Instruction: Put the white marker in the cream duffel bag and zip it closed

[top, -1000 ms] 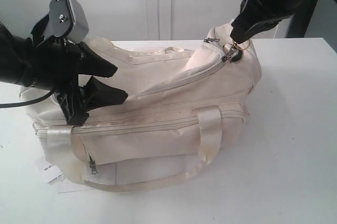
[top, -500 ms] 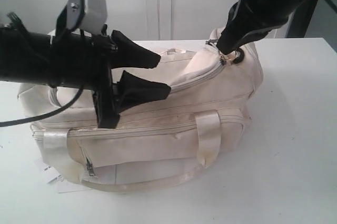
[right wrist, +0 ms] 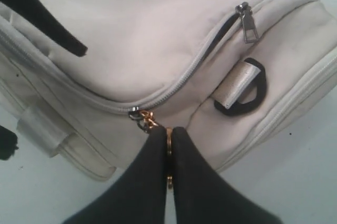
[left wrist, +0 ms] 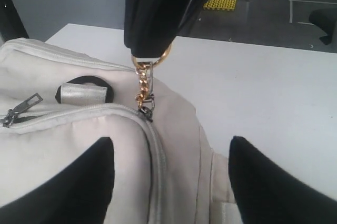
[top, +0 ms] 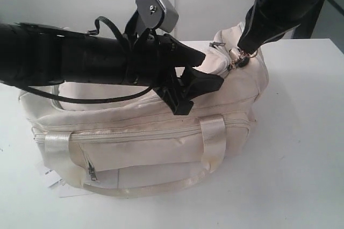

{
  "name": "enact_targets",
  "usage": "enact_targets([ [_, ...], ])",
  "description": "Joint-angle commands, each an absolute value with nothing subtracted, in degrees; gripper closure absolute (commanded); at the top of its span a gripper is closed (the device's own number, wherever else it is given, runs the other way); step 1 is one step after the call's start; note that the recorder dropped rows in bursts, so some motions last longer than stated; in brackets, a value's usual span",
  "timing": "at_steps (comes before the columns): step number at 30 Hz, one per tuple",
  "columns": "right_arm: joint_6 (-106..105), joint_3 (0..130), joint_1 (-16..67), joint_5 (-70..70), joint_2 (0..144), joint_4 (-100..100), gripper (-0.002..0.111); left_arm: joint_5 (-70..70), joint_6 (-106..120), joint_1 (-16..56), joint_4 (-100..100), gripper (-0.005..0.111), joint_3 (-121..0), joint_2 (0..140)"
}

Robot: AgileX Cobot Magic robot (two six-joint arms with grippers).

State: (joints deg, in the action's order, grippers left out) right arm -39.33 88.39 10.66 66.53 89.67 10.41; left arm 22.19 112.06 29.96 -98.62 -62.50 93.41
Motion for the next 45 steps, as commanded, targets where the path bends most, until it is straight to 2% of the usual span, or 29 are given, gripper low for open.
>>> enact_targets([
  [1, -39.62, 87.91, 10.72, 63.89, 90.16, 10.35, 0.108, 23.42, 120.17, 30.47, -99.95, 0.043, -64.63, 95.97],
  [8, -39.91, 87.91, 10.72, 63.7, 90.54, 10.36, 0.108, 23.38, 120.17, 30.47, -99.95, 0.05, -65.45, 99.4],
  [11, -40.1, 87.91, 10.72, 63.7, 90.54, 10.36, 0.108, 22.55, 120.17, 30.47, -99.95, 0.059, -65.45, 100.08],
  [20, -40.1, 87.91, 10.72, 63.55, 90.54, 10.36, 0.108, 21.15, 120.17, 30.47, -99.95, 0.107, -65.45, 100.11],
  [45, -41.36, 87.91, 7.41, 53.15, 94.36, 10.26, 0.108, 21.17, 120.17, 30.47, -99.95, 0.107, -65.45, 100.01],
])
